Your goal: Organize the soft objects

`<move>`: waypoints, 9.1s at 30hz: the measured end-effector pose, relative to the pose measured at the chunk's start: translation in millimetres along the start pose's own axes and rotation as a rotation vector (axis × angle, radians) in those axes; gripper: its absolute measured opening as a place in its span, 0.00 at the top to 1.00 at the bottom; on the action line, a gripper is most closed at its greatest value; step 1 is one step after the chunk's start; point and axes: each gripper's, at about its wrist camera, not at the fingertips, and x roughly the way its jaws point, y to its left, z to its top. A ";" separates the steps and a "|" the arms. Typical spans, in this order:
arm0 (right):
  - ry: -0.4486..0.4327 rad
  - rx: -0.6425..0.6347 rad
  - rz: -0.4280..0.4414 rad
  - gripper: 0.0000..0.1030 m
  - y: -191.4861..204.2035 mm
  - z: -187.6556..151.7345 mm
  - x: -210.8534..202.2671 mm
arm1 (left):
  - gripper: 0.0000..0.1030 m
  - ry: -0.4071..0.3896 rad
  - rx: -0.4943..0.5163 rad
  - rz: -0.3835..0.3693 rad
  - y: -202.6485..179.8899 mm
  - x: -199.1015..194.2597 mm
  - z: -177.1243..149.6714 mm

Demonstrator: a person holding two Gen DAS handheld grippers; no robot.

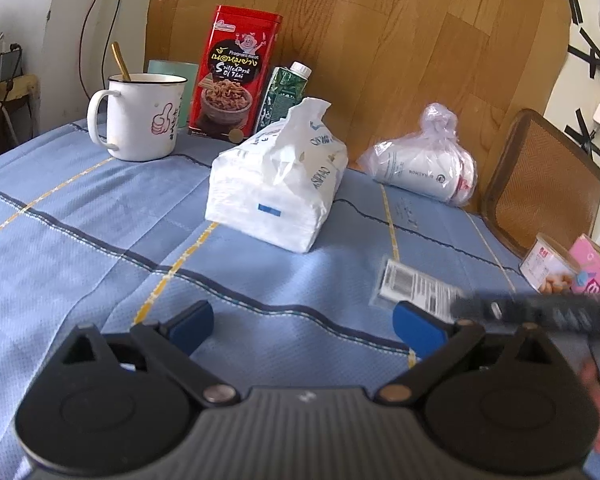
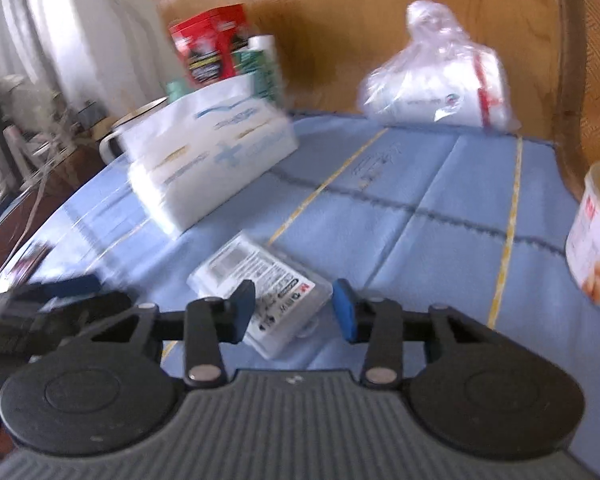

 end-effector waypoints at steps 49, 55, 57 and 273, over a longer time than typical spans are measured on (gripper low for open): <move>-0.356 0.251 -0.205 0.42 -1.6 -171.1 -166.8 | 0.51 0.411 0.277 -0.415 -210.6 -9.8 -32.8; -0.531 0.189 -0.308 0.42 -0.9 -150.9 -209.4 | 0.53 0.267 0.415 -0.512 -279.3 -37.5 1.2; -0.568 0.167 -0.365 0.42 -10.2 -145.3 -222.5 | 0.53 0.244 0.458 -0.547 -307.4 -38.4 6.3; -0.726 0.597 -0.708 0.00 37.0 -178.0 -238.4 | 0.00 0.162 0.749 -0.182 -245.0 -105.2 -81.1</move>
